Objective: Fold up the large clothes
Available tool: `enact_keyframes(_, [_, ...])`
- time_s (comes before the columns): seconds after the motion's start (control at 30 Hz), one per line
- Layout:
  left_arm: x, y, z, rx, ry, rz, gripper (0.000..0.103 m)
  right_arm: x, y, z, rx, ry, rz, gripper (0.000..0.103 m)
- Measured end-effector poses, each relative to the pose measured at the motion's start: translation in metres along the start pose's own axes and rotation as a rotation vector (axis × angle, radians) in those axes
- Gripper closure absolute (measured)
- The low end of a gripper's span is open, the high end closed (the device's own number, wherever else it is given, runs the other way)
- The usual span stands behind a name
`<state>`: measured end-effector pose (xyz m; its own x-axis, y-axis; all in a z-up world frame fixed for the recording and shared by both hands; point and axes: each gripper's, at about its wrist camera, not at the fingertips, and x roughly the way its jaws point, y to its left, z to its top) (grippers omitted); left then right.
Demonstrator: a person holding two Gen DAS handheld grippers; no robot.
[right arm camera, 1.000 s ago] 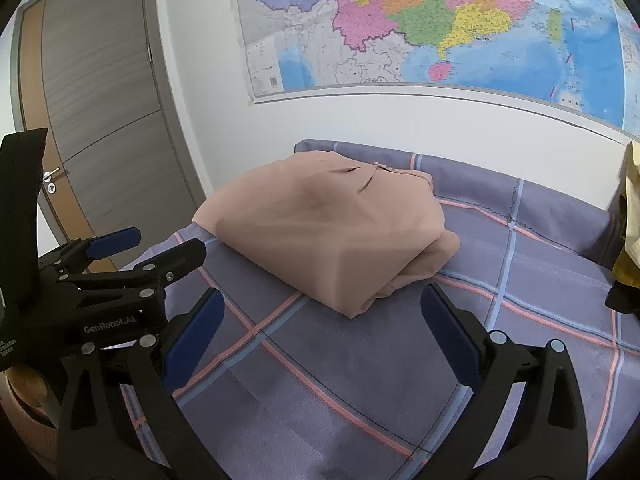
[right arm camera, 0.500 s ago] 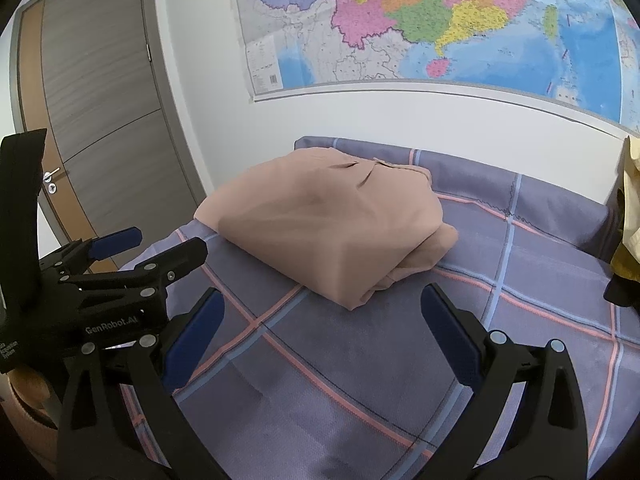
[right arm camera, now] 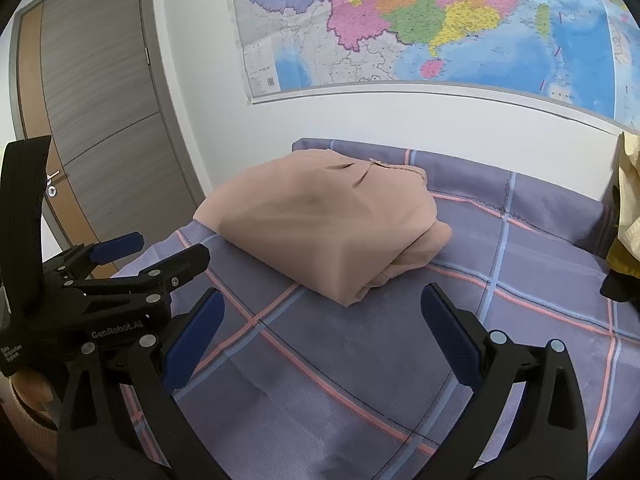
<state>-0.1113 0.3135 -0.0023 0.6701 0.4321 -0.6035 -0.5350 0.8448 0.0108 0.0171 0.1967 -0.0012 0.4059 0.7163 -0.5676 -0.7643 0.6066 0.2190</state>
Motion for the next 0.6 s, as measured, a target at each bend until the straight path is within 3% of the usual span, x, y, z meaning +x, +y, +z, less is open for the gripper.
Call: enact_keyframes(0.6, [-0.0056,-0.0044,-0.0029,0.017,-0.022,-0.014,0.007,-0.0008,-0.0025,-0.0009,0.009,-0.004,-0.005,0.006])
